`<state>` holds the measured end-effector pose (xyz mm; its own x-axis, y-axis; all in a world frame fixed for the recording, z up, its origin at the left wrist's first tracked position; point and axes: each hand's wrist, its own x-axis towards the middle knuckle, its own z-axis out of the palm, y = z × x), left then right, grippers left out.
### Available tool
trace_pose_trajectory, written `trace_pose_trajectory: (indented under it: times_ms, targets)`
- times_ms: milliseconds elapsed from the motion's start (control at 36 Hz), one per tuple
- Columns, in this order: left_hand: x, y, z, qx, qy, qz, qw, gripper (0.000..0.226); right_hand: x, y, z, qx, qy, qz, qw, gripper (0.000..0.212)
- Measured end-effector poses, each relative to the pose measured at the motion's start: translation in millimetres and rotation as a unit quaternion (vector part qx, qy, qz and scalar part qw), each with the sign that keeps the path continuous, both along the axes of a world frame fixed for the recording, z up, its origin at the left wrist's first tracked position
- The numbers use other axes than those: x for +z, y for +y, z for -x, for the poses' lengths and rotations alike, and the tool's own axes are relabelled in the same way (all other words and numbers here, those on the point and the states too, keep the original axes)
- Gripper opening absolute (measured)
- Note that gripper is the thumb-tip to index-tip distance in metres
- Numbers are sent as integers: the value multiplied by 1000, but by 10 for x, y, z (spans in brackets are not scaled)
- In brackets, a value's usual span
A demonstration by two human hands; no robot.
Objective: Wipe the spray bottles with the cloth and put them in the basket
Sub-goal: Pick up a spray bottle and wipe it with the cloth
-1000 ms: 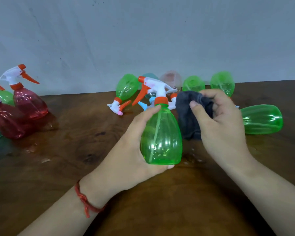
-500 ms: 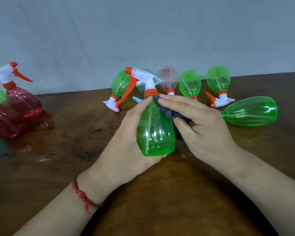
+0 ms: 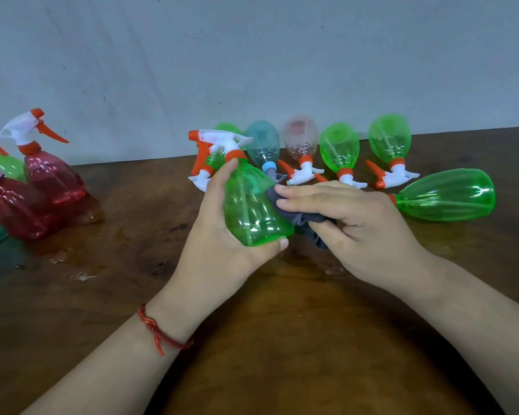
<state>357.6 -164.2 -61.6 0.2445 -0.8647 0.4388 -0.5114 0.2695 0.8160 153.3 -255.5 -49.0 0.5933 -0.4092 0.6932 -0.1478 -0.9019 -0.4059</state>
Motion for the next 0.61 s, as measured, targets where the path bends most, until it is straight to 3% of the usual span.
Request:
trace_pose_trajectory:
  times_ms: [222,417,611]
  targets:
    - [6,-32,-26,24,72,-11,997,112,2,6,13,39,15,12,999,39]
    - [24,4,-66,13,-20,-2,1000,120,-40,-2,-18,-8,4,2,1000,46]
    - [-2,49,58,-76,-100,-6,992,125,-27,-25,-29,-29,-73,-99,992,40]
